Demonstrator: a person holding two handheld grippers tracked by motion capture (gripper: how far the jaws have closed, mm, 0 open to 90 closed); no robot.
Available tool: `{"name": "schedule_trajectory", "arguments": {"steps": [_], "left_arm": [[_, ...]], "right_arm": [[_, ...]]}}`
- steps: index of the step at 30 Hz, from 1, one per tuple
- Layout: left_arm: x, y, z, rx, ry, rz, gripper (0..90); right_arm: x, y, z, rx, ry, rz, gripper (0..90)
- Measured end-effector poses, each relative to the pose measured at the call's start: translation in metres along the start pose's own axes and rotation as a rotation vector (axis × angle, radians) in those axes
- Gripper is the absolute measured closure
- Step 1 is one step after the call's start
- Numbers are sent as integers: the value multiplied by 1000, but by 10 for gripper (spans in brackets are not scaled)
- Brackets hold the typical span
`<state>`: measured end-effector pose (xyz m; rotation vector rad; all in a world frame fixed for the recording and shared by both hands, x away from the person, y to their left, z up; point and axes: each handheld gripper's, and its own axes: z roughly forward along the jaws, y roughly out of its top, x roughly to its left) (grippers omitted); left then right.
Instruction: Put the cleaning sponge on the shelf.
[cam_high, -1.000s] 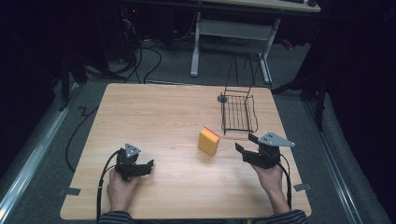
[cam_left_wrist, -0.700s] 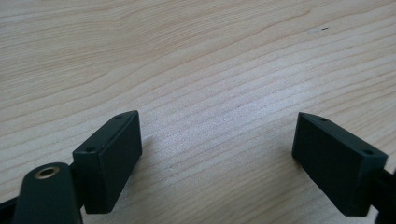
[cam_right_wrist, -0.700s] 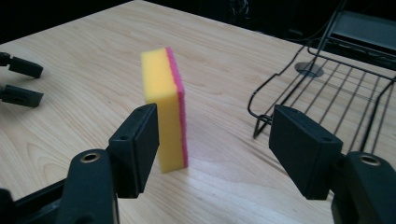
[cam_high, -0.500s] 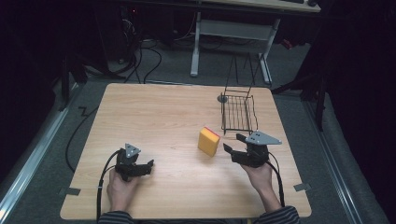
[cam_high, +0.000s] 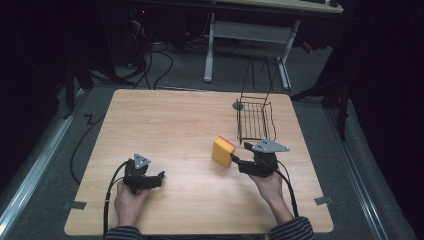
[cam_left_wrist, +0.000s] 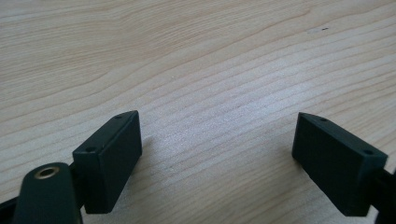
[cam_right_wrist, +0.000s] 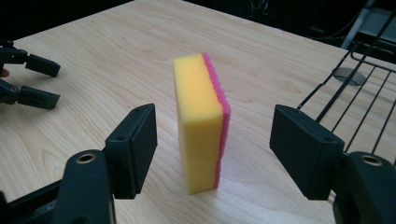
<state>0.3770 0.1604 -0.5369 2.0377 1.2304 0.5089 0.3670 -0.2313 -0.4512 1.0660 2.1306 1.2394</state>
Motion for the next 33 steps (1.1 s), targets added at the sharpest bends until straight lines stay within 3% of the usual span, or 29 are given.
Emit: {"name": "schedule_trajectory", "arguments": {"steps": [33], "left_arm": [[0, 0, 0, 1, -1, 0, 164]], "right_arm": [[8, -11, 61, 76, 29, 23, 340]]}}
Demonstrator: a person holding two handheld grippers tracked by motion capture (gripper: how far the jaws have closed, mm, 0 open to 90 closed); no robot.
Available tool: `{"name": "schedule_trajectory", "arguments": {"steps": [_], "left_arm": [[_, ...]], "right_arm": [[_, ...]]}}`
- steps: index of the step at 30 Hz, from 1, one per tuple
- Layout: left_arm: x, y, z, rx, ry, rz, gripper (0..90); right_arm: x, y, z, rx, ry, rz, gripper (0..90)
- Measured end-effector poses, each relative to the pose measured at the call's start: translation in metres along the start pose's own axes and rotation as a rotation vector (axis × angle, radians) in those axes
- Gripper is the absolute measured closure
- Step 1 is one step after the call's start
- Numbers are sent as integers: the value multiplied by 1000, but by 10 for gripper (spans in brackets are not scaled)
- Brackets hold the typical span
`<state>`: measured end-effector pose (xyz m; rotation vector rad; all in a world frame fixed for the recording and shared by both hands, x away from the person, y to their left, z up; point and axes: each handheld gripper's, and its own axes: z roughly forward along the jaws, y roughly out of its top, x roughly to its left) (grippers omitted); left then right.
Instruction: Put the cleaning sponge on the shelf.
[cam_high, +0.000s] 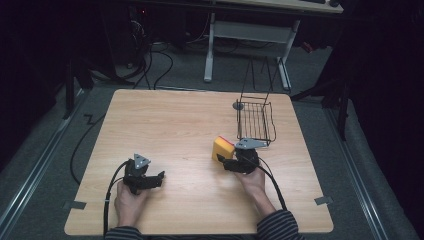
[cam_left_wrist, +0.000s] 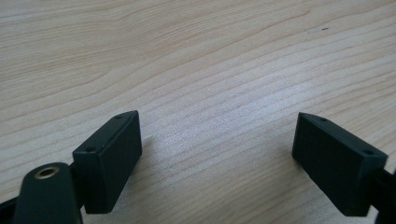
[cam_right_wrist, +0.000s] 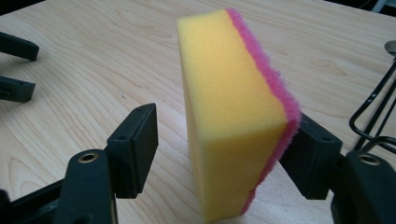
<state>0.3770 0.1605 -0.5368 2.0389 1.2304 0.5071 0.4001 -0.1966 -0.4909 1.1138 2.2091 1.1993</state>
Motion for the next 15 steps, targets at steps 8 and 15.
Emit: {"name": "schedule_trajectory", "arguments": {"steps": [8, 15], "left_arm": [[0, 0, 0, -1, 1, 0, 164], [0, 0, 0, 0, 0, 0, 164]], "right_arm": [[1, -4, 9, 14, 0, -10, 395], [0, -8, 17, 30, -4, -2, 426]]}}
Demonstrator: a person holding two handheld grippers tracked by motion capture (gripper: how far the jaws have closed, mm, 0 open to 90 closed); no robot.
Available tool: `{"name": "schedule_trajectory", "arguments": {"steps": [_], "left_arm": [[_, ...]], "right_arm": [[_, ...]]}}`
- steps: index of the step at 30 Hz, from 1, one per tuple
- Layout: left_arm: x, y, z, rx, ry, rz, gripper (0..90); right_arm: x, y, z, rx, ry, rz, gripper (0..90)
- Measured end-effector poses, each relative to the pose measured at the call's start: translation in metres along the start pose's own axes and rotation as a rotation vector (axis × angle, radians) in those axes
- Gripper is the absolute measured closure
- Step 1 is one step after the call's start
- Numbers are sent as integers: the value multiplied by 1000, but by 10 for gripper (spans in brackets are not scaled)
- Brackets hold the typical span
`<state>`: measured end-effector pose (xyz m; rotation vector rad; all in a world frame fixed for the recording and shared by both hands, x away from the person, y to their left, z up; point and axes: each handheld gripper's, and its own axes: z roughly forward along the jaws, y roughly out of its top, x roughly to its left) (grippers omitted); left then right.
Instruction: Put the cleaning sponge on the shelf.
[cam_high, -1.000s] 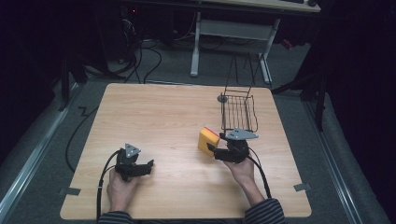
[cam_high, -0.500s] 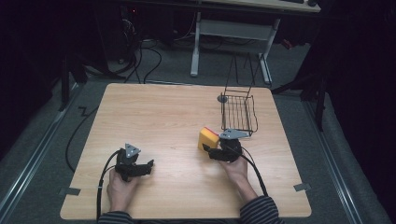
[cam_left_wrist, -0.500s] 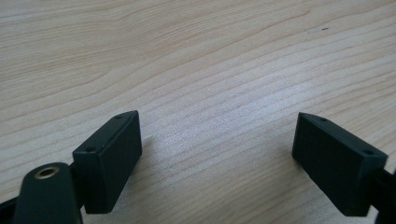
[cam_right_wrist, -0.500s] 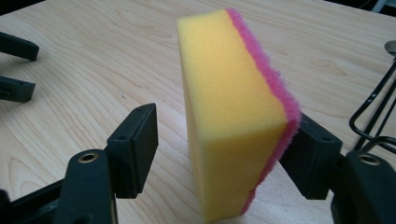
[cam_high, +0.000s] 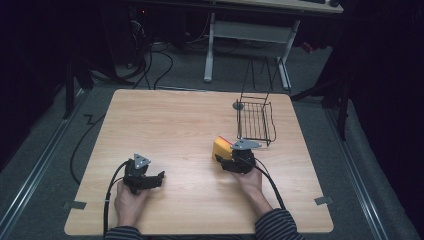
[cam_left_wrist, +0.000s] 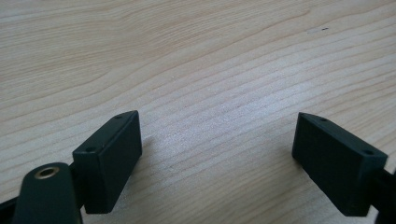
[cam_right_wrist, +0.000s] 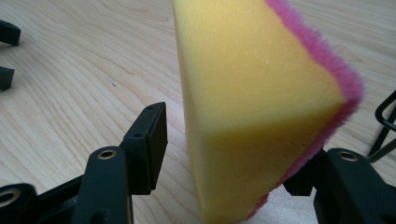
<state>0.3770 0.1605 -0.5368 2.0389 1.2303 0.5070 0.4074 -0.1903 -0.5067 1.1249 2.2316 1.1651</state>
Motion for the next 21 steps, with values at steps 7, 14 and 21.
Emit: {"name": "schedule_trajectory", "arguments": {"steps": [7, 14, 21], "left_arm": [[0, 0, 0, 0, 0, 0, 164], [0, 0, 0, 0, 0, 1, 164], [0, 0, 0, 0, 0, 1, 164]], "right_arm": [[0, -2, 3, 0, -10, -18, 496], [-1, -2, 3, 2, -2, -13, 547], [-1, -2, 2, 2, 7, -11, 591]]}}
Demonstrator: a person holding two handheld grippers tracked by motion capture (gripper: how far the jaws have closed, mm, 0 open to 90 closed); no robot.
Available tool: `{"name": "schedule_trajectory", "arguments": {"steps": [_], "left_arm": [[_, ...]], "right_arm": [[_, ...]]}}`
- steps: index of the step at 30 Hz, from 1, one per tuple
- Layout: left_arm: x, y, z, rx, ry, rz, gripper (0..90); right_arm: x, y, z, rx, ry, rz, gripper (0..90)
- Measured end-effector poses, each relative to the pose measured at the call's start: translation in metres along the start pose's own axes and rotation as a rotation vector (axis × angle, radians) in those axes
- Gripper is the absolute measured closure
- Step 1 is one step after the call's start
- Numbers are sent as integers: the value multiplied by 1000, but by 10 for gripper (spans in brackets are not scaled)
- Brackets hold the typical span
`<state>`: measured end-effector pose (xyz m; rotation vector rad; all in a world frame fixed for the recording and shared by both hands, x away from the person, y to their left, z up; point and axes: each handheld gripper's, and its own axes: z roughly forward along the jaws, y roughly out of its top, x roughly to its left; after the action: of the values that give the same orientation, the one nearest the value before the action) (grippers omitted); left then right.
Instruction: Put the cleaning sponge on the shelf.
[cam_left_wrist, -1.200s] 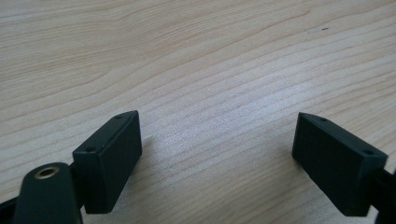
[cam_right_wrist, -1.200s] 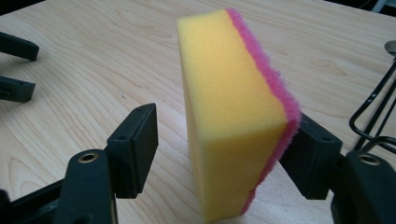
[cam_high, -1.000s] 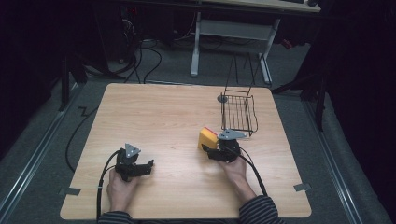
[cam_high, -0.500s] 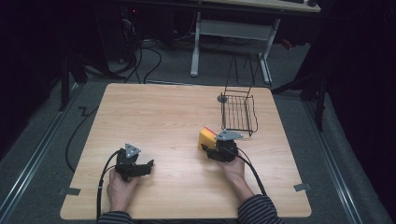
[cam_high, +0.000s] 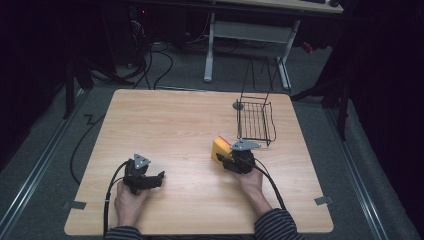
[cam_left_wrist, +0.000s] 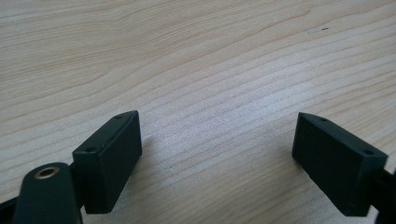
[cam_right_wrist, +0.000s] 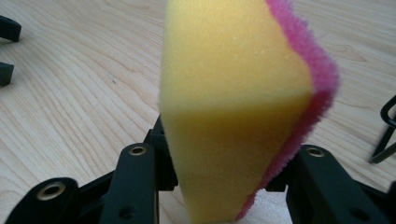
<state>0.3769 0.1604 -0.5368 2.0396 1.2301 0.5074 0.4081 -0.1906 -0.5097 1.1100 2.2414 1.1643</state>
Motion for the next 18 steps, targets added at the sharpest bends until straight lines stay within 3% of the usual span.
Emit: {"name": "schedule_trajectory", "arguments": {"steps": [18], "left_arm": [[0, 0, 0, 0, 0, 0, 164]], "right_arm": [[3, 2, -5, -14, 67, -2, 608]]}}
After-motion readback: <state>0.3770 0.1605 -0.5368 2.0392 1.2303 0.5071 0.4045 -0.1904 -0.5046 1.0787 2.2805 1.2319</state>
